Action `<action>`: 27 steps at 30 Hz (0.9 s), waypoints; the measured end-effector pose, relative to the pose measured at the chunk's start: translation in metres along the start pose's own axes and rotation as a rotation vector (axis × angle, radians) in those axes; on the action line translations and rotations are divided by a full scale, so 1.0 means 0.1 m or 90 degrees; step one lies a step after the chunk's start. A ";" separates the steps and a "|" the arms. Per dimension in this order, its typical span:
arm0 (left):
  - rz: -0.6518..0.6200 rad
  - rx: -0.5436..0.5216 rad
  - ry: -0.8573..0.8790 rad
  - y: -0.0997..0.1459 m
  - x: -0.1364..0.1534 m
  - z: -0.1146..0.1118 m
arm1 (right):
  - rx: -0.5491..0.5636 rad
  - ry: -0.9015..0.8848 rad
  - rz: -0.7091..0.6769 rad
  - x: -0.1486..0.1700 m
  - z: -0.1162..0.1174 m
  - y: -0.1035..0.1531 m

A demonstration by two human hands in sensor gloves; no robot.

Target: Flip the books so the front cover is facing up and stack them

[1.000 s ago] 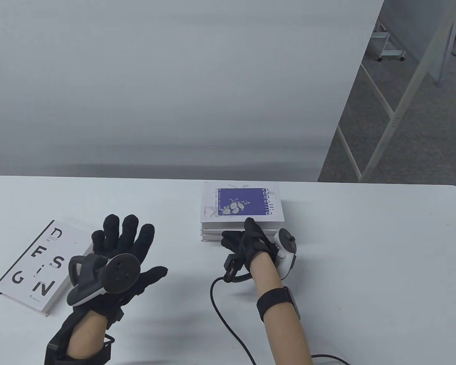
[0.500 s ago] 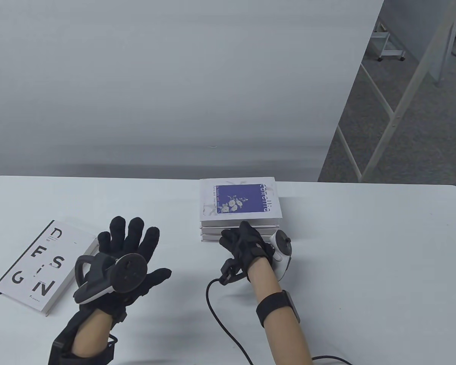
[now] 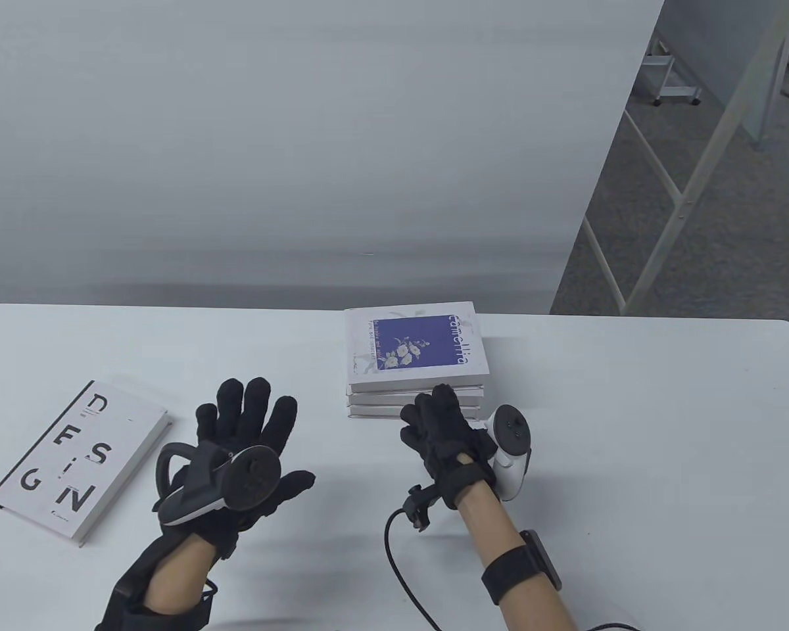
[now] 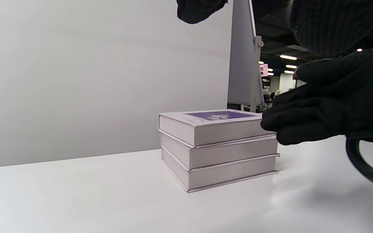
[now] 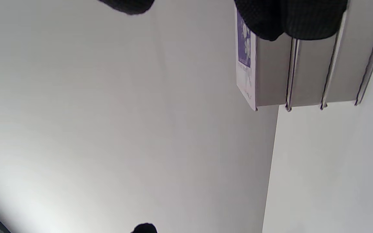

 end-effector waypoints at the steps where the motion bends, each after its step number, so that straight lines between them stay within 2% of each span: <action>1: -0.005 0.007 0.000 -0.02 -0.02 -0.04 | -0.004 0.018 -0.011 -0.04 -0.03 0.05; 7: -0.013 0.033 -0.001 -0.10 -0.06 -0.26 | 0.005 0.220 -0.063 -0.21 -0.32 0.37; 11: -0.015 0.044 -0.003 -0.13 -0.07 -0.39 | 0.001 0.317 -0.087 -0.27 -0.44 0.51; 14: -0.017 0.073 -0.009 -0.15 -0.09 -0.54 | -0.025 0.447 -0.096 -0.29 -0.49 0.62; 20: -0.026 0.120 -0.011 -0.16 -0.16 -0.86 | -0.058 0.716 -0.078 -0.25 -0.60 0.81; 27: -0.016 0.177 0.001 -0.16 -0.17 -1.24 | -0.081 0.850 -0.023 -0.03 -0.70 0.85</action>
Point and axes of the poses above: the tracker on the back of each hand, its own x axis roughly to the little-finger side, its own y axis roughly from the fingertips to the wrist, z = x × y, the point moved 5 cm from there along -y, roughly from the wrist to the fingertips, and after that the axes turned 6 degrees about y, right-handed, at the moved point
